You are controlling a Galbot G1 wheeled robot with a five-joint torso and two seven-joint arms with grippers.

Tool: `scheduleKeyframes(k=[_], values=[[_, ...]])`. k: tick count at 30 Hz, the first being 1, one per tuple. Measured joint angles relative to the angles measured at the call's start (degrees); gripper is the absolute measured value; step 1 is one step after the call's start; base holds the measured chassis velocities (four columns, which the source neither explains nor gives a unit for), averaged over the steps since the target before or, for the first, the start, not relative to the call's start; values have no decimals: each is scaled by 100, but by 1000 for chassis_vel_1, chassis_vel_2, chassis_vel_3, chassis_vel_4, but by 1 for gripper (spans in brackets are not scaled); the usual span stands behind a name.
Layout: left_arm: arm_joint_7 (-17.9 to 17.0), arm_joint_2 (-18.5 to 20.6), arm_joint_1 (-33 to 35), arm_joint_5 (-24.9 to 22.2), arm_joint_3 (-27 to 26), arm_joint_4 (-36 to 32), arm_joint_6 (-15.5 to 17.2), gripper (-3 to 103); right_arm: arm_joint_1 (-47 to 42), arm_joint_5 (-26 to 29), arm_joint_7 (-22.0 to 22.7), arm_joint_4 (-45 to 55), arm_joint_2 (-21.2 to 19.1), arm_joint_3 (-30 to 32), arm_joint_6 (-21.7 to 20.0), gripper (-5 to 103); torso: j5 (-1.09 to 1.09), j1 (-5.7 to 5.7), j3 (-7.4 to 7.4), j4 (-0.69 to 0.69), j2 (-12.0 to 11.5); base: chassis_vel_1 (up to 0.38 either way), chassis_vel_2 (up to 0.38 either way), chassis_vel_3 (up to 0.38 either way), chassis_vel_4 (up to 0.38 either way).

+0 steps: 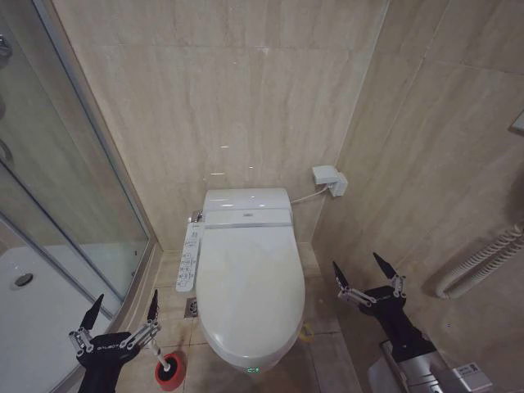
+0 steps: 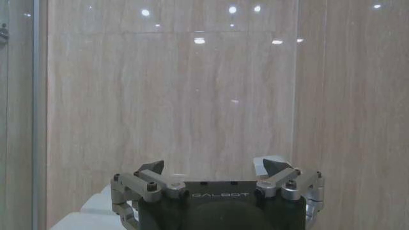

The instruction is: Open the toilet lid, clean the toilet bowl with a toilet brush, close the toilet lid, and flush.

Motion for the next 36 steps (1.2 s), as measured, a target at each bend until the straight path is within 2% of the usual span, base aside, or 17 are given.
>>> scheduleKeyframes(k=[36], values=[[0,0,0,0,0,0,0,100,0,8,3,1,0,0,-5,100,0,0,0,0,0,0,0,0,0]])
